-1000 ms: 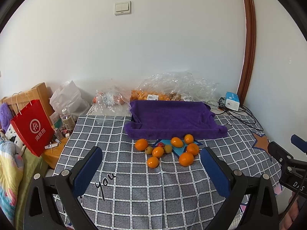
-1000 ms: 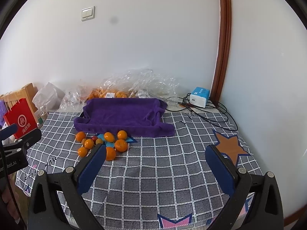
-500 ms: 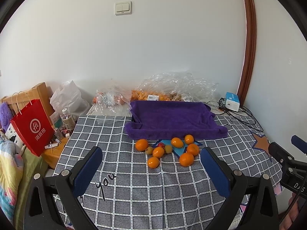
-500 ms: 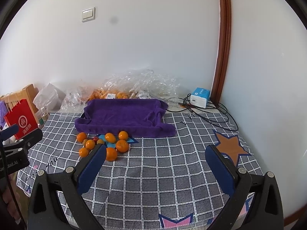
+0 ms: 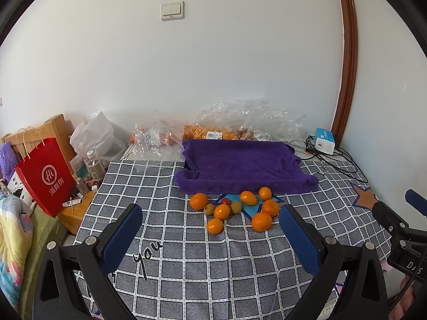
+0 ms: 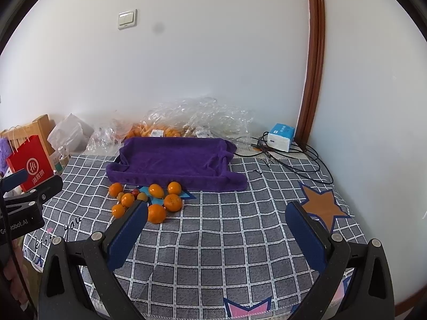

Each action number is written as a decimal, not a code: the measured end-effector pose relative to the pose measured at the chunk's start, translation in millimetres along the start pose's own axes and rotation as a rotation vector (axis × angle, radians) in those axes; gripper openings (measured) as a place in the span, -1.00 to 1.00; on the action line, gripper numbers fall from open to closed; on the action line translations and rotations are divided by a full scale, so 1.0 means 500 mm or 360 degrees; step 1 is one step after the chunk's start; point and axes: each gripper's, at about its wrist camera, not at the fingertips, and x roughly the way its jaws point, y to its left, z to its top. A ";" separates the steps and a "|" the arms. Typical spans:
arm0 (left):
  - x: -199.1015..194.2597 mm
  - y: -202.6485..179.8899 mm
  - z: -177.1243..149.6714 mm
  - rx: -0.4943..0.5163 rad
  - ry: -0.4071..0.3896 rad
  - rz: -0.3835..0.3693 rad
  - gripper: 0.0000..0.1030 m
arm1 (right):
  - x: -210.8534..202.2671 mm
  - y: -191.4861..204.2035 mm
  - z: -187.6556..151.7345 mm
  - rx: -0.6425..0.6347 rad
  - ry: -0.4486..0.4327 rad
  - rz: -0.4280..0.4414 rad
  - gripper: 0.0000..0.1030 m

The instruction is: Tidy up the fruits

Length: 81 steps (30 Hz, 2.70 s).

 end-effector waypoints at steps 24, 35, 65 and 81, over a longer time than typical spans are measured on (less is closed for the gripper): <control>0.179 0.070 -0.040 -0.0011 0.0133 0.0089 1.00 | 0.207 0.028 -0.033 -0.0025 0.0195 0.0166 0.78; 0.312 0.057 -0.097 0.0052 0.0352 -0.0073 0.67 | 0.333 0.037 -0.067 -0.0039 0.0226 0.0138 0.68; 0.413 0.153 -0.116 -0.0243 0.0353 -0.0258 -0.41 | 0.512 0.123 -0.049 -0.0008 0.0534 0.0464 0.11; 0.425 0.168 -0.132 -0.0348 0.0394 -0.0305 -0.41 | 0.481 0.040 -0.049 0.0009 0.0525 0.0430 -0.20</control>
